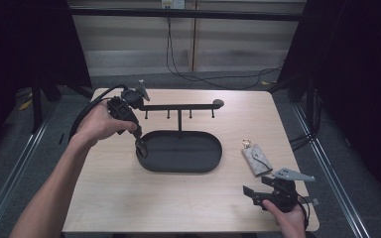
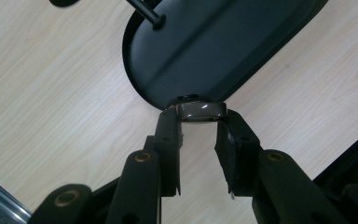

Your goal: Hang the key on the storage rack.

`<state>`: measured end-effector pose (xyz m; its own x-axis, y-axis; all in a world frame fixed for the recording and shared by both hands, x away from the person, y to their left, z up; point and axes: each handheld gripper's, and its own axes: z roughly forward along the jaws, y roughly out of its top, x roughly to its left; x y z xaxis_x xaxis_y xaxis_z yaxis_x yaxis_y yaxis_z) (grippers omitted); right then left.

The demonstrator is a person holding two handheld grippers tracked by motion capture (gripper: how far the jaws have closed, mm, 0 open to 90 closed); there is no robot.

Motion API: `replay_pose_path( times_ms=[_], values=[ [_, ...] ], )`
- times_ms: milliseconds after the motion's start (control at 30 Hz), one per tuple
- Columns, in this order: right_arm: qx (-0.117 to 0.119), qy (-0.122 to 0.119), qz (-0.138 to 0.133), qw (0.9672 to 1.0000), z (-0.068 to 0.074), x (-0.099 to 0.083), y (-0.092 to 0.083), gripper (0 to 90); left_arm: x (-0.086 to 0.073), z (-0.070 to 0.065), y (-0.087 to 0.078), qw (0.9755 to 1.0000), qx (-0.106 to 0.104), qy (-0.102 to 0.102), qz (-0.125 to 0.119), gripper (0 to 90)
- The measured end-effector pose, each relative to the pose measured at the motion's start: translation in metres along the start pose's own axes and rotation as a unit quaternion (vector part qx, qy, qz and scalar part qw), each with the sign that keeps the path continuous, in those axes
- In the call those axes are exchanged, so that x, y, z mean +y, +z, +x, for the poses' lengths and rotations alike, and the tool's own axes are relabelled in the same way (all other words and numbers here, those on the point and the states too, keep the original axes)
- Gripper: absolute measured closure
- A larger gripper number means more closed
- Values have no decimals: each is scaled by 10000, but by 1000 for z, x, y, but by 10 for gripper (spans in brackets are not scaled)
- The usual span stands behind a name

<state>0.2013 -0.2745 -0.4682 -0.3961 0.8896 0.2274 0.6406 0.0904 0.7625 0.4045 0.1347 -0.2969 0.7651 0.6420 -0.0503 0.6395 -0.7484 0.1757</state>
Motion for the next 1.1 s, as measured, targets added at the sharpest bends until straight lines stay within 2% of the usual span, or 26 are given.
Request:
replay_pose_path(
  times_ms=[200,300,433,467,533,633,667,733,800,833,933,1067,1100],
  values=[
    [25,0,-8,10000,0,0,0,143,16,5,2,9999,44,-114,101,709],
    [36,-46,6,10000,1,0,0,143,23,7,5,9997,-28,-202,104,708],
    [51,-67,7,10000,1,0,0,143,28,11,8,9991,109,-377,127,708],
    [51,-70,8,10000,1,0,0,143,29,12,8,9992,140,-336,159,709],
    [55,-68,29,10000,1,0,1,143,31,13,8,9989,208,-378,157,708],
    [55,-57,39,10000,1,0,1,143,35,13,9,9990,220,-347,200,708],
    [56,-66,28,10000,1,0,1,143,36,12,10,9988,214,-413,179,708],
    [47,-57,18,10000,1,0,0,143,39,11,9,9987,296,-359,196,708],
    [49,-48,14,10000,1,0,0,143,40,10,10,9988,263,-373,191,708],
    [46,-63,20,10000,1,0,0,143,43,9,13,9988,223,-332,269,708],
    [59,-74,21,10000,1,0,0,143,45,11,18,9983,286,-398,315,708],
    [65,-76,12,9999,1,0,0,143,47,14,20,9978,334,-533,216,708],
    [64,-81,13,9999,1,0,0,143,47,14,21,9977,280,-579,211,708]
  ],
)
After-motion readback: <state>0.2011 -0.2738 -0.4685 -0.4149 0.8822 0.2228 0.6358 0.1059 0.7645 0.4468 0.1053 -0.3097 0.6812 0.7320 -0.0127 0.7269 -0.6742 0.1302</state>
